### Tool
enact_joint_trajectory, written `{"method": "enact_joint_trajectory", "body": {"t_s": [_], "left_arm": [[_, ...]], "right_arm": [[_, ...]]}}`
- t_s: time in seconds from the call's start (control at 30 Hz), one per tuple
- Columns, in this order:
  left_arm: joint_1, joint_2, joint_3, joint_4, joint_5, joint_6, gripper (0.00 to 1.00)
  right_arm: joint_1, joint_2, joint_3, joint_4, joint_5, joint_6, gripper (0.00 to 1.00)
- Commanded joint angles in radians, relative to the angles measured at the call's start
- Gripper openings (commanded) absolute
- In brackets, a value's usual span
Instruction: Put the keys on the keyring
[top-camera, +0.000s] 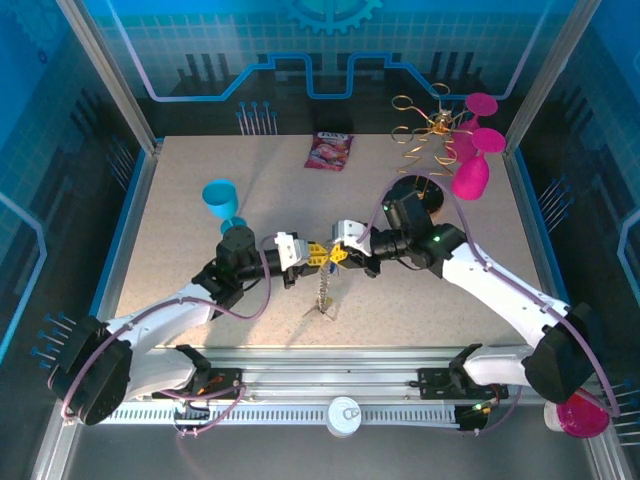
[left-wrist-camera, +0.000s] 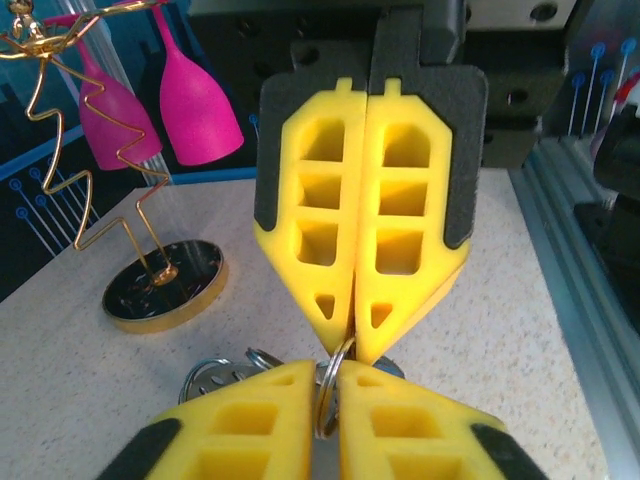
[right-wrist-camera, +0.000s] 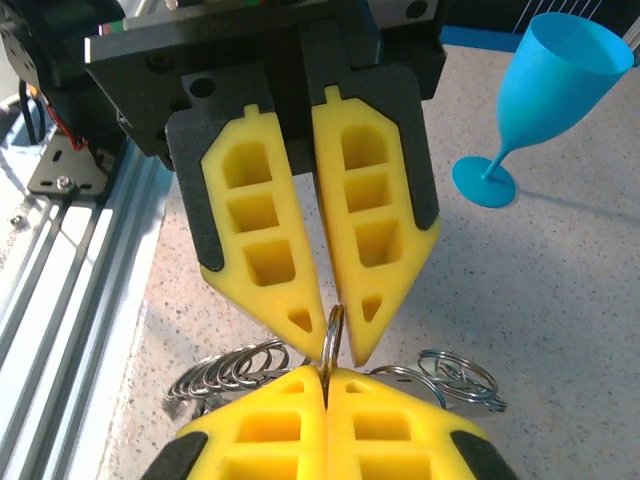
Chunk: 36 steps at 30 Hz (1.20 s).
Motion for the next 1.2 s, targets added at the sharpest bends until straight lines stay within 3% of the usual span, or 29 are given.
{"method": "enact_joint_trajectory", "body": {"t_s": [0.0, 0.2, 0.27, 0.37, 0.4, 0.47, 0.5, 0.63, 0.77, 0.97, 1.17], "left_arm": [[0.000, -0.023, 0.071, -0.202, -0.053, 0.114, 0.10], [-0.003, -0.011, 0.122, -0.301, -0.046, 0.163, 0.05], [-0.004, -0.013, 0.133, -0.329, -0.044, 0.178, 0.00], [-0.004, -0.028, 0.120, -0.306, -0.038, 0.176, 0.00], [-0.004, -0.034, 0.111, -0.286, -0.034, 0.169, 0.00], [-0.002, -0.042, 0.083, -0.209, -0.019, 0.132, 0.00], [-0.003, -0.045, 0.070, -0.167, -0.011, 0.111, 0.00], [-0.001, -0.043, 0.018, 0.001, 0.025, 0.040, 0.00], [0.000, -0.044, -0.009, 0.064, 0.040, 0.020, 0.00], [0.001, -0.046, -0.014, 0.065, 0.044, 0.016, 0.00], [0.001, -0.054, -0.016, 0.065, 0.050, 0.013, 0.00]], "right_arm": [[0.048, 0.027, 0.104, -0.170, 0.060, -0.109, 0.00], [0.114, 0.093, 0.206, -0.260, 0.115, -0.150, 0.00], [0.113, 0.085, 0.204, -0.223, 0.086, -0.122, 0.00], [0.075, 0.045, 0.153, -0.127, 0.031, -0.043, 0.00], [0.053, 0.025, 0.125, -0.080, 0.011, -0.003, 0.06], [-0.004, -0.019, 0.039, 0.027, -0.049, 0.070, 0.27], [-0.026, -0.033, 0.007, 0.065, -0.068, 0.098, 0.31], [-0.074, -0.059, -0.076, 0.150, -0.131, 0.168, 0.38], [-0.076, -0.053, -0.118, 0.193, -0.149, 0.200, 0.40], [-0.075, -0.035, -0.127, 0.220, -0.162, 0.217, 0.35], [-0.081, -0.040, -0.124, 0.220, -0.164, 0.228, 0.08]]}}
